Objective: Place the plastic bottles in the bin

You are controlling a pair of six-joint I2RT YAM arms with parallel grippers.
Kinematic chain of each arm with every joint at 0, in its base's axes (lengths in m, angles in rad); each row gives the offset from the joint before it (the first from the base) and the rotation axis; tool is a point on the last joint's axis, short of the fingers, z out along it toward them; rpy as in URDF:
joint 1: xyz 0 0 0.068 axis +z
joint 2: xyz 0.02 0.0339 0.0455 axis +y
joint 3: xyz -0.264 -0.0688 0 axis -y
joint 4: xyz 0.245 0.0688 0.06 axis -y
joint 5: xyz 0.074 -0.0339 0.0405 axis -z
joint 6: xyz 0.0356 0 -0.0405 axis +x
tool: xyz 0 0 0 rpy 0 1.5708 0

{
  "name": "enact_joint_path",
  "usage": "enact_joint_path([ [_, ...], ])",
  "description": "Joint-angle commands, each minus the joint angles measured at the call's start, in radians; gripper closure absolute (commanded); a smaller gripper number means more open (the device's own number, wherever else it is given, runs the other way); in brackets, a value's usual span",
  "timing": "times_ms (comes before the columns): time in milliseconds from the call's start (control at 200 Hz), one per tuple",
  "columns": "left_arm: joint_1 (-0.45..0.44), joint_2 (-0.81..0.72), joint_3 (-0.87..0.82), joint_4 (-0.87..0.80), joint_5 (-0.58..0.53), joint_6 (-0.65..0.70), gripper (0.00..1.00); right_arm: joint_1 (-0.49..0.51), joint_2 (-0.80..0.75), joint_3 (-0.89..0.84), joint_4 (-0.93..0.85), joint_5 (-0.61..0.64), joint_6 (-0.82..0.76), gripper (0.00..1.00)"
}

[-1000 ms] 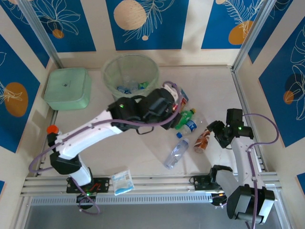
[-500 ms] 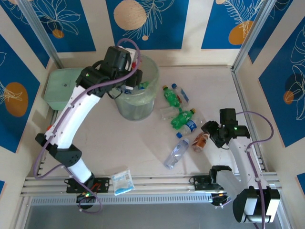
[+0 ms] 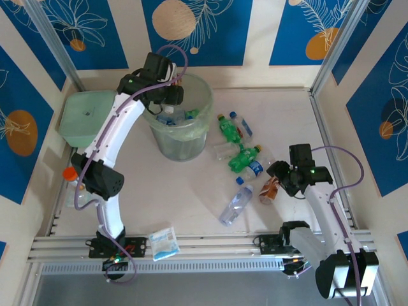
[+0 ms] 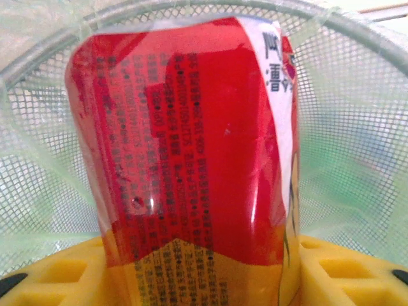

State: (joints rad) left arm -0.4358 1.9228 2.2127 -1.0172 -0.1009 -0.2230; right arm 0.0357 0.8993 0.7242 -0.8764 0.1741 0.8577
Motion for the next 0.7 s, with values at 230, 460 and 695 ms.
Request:
enact_joint_path([
  [230, 0.014, -0.053, -0.022, 0.027, 0.055, 0.021, 0.09, 0.004, -0.007, 0.065, -0.04, 0.042, 0.002, 0.27],
  [460, -0.005, -0.234, -0.178, 0.079, 0.089, 0.009, 0.1, 0.003, -0.007, 0.093, -0.099, 0.096, -0.003, 0.27],
  [695, -0.132, -0.537, -0.579, 0.167, 0.092, -0.002, 0.1, -0.055, 0.015, 0.059, -0.15, 0.128, 0.022, 0.26],
])
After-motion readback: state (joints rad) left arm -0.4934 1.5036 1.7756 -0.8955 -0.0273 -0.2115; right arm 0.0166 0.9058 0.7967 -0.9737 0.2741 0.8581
